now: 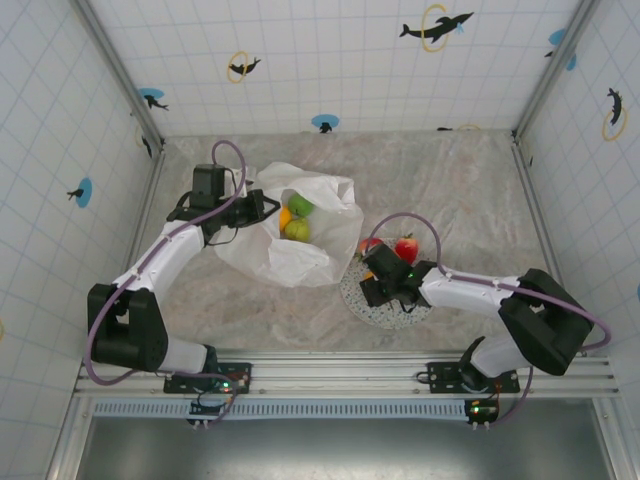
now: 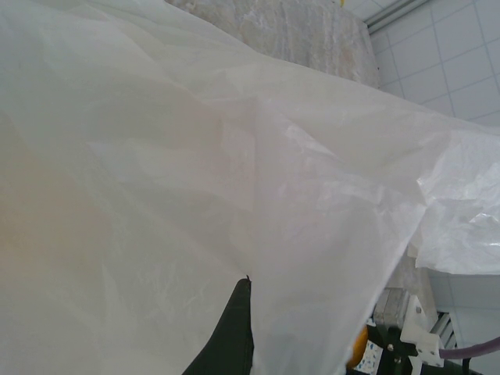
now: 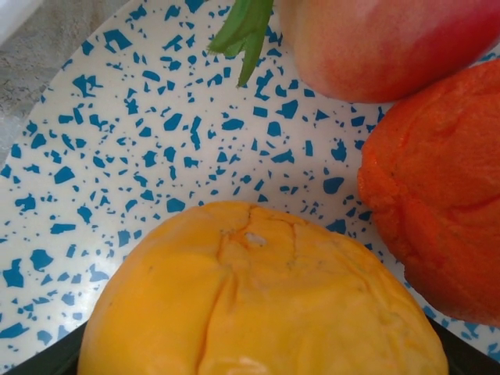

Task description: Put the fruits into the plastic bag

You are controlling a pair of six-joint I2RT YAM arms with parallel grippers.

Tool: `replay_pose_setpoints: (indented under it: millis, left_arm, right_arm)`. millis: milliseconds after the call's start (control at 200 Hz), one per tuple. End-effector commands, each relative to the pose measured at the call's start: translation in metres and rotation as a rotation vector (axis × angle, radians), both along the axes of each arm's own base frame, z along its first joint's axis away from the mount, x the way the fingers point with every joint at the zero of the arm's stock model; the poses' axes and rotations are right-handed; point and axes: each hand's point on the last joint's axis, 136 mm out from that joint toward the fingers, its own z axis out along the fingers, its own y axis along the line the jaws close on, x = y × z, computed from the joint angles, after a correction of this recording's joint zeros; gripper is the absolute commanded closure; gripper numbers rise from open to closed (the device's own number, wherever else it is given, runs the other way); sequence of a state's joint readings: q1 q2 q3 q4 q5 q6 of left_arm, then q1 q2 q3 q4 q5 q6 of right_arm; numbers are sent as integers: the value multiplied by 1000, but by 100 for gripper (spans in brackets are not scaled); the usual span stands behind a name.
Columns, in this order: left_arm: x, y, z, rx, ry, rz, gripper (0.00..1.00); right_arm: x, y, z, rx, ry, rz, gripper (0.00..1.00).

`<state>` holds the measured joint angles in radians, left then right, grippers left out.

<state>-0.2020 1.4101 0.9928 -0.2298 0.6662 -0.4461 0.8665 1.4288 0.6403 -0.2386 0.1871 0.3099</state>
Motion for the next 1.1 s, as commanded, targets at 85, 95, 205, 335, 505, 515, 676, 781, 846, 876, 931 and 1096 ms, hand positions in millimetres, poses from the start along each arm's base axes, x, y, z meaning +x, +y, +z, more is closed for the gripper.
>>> replay_pose_setpoints:
  millis: [85,95,205,335,505,515,676,781,846,876,931,1096]
  left_arm:
    - [-3,-3,-6,-2,9,-22,100]
    - [-3,-3,-5,-2,10,-21,100]
    - [-3,-3,-5,-2,9,-23,100]
    - [-3,-3,-5,-4,7,-24,100]
    - [-4,-4,-3,-9,8,-25,100]
    - [-4,-4,-3,-9,9,-25,100]
    - [-5,-4,-2,-14,11,-28,100]
    - [-7,-5,-2,-18,15,-35,100]
    - [-7,-6,-3,-19,17,-40,100]
    - [-7,-6,-3,-20,18,-39,100]
    - [-7,-6,-2,-22,17,-41,100]
    - [-8,-9,-2,-29,18,-51,100]
  right_arm:
    - [-1,3,19,46,-27,3,40]
    - [-1,3,20,49,-27,4,41]
    - [-3,8,46,121,-62,22,44]
    - [3,31,96,293,-167,77,45]
    - [23,56,134,367,-286,138,46]
    - [25,57,135,362,-292,144,46]
    - [54,83,139,328,-358,189,47]
    - [77,97,137,334,-386,179,48]
    - [90,109,137,353,-402,178,48]
    - [93,115,135,358,-402,183,48]
    - [99,125,129,363,-396,191,48]
    - [107,155,115,397,-354,231,48]
